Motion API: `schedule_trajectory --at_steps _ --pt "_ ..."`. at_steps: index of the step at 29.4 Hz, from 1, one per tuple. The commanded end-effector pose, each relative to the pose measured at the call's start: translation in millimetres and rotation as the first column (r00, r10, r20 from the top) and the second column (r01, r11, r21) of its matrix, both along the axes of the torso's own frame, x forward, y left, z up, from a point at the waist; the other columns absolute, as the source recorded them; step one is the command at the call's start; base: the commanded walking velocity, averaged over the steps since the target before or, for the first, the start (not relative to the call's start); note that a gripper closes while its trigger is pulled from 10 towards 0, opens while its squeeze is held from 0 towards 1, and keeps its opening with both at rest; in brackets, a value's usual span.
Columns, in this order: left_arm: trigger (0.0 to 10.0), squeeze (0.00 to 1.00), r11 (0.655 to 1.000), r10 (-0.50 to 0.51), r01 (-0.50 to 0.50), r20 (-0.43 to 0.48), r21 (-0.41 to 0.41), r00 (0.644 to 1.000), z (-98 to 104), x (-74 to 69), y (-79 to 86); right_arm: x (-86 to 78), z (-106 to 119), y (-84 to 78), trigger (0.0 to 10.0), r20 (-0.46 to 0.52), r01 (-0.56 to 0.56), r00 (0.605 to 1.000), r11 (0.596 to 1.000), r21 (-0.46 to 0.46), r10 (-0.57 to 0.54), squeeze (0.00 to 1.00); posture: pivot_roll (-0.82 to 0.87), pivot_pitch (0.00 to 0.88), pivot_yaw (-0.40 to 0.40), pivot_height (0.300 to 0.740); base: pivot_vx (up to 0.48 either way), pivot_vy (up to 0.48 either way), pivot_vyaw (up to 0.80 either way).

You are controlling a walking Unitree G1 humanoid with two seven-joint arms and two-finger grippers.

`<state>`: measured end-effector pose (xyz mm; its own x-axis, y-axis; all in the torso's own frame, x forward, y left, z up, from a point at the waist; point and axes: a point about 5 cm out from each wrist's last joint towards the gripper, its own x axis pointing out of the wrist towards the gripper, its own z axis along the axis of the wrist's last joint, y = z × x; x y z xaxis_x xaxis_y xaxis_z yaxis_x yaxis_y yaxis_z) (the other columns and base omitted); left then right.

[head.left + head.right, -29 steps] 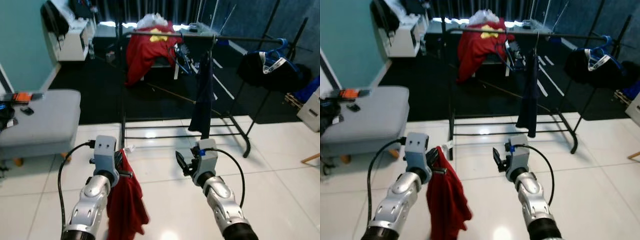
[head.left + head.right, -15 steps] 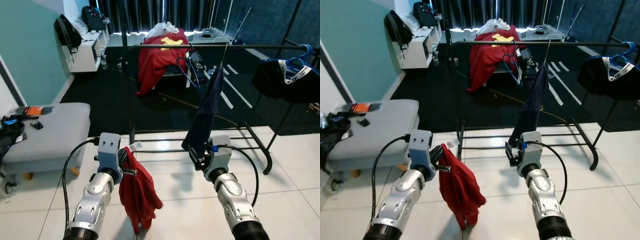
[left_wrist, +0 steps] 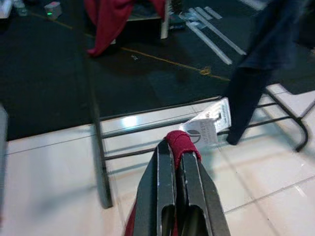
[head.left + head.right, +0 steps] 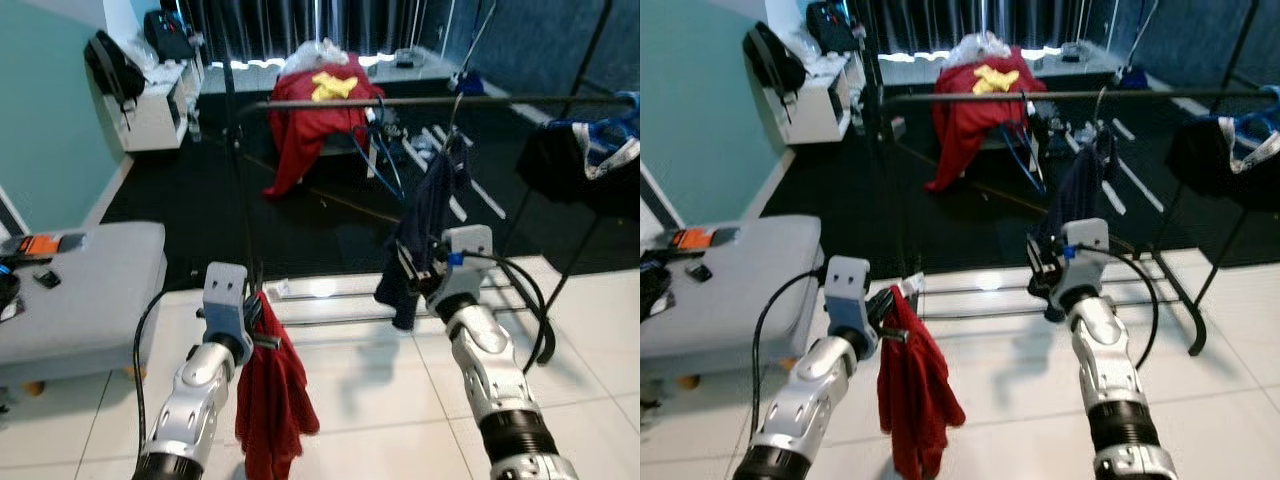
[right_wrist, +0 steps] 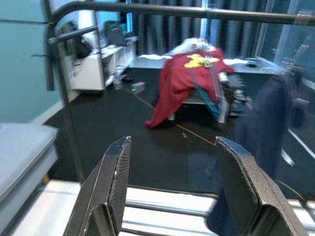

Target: Hang hanger

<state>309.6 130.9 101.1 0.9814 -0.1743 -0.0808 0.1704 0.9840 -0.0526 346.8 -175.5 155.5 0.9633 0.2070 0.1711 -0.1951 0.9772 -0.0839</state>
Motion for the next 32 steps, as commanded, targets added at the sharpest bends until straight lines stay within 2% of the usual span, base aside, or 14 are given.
schedule_trajectory --at_steps 1,2,4,6,8,19,24,32 --pt "10.0 0.0 1.0 -0.006 0.006 0.022 -0.001 1.0 2.6 -0.3 0.0 0.6 3.1 -5.1 10.0 0.009 0.013 1.0 1.0 -0.024 -0.012 0.0 0.04 0.0 0.018 0.74 0.45 0.0 0.0" --pt "10.0 0.0 1.0 -0.015 0.015 0.027 0.002 1.0 3.3 -0.2 -1.4 2.7 9.5 -8.7 10.0 0.029 0.025 0.999 0.998 -0.053 -0.023 0.0 0.05 0.0 0.016 0.74 0.45 0.0 0.0" --pt "10.0 0.0 1.0 -0.015 0.015 0.027 0.002 1.0 3.3 -0.2 -1.4 2.7 9.5 -8.7 10.0 0.029 0.025 0.999 0.998 -0.053 -0.023 0.0 0.05 0.0 0.016 0.74 0.45 0.0 0.0" --pt "10.0 0.0 0.999 -0.035 0.035 0.035 0.007 0.999 4.1 -1.6 -3.8 5.6 19.6 -23.9 10.0 0.051 0.083 0.996 0.993 -0.078 -0.079 0.0 0.05 0.0 0.017 0.74 0.458 0.0 0.0" --pt "10.0 0.0 0.999 -0.039 0.038 0.035 0.007 0.999 4.0 -2.0 -4.2 5.8 20.8 -26.6 10.0 0.052 0.093 0.995 0.993 -0.077 -0.089 0.0 0.04 0.0 0.016 0.74 0.456 0.0 0.0" --pt "10.0 0.0 0.999 -0.053 0.053 0.03 0.007 0.998 3.1 -2.0 -6.6 5.6 24.6 -28.5 10.0 0.057 0.086 0.995 0.992 -0.092 -0.081 0.0 0.04 0.0 0.022 0.74 0.454 0.0 0.0" --pt "10.0 0.0 0.998 -0.06 0.06 0.03 0.006 0.998 2.8 -2.3 -8.0 6.7 27.6 -31.9 10.0 0.049 0.103 0.994 0.985 -0.135 -0.097 0.0 0.04 0.0 0.022 0.74 0.453 0.0 0.0" --pt "10.0 0.0 0.997 -0.071 0.071 0.027 0.017 0.997 1.1 -3.3 -9.3 9.5 35.2 -35.4 10.0 0.034 0.09 0.996 0.988 -0.127 -0.086 0.0 0.04 0.0 0.023 0.74 0.441 0.0 0.0"
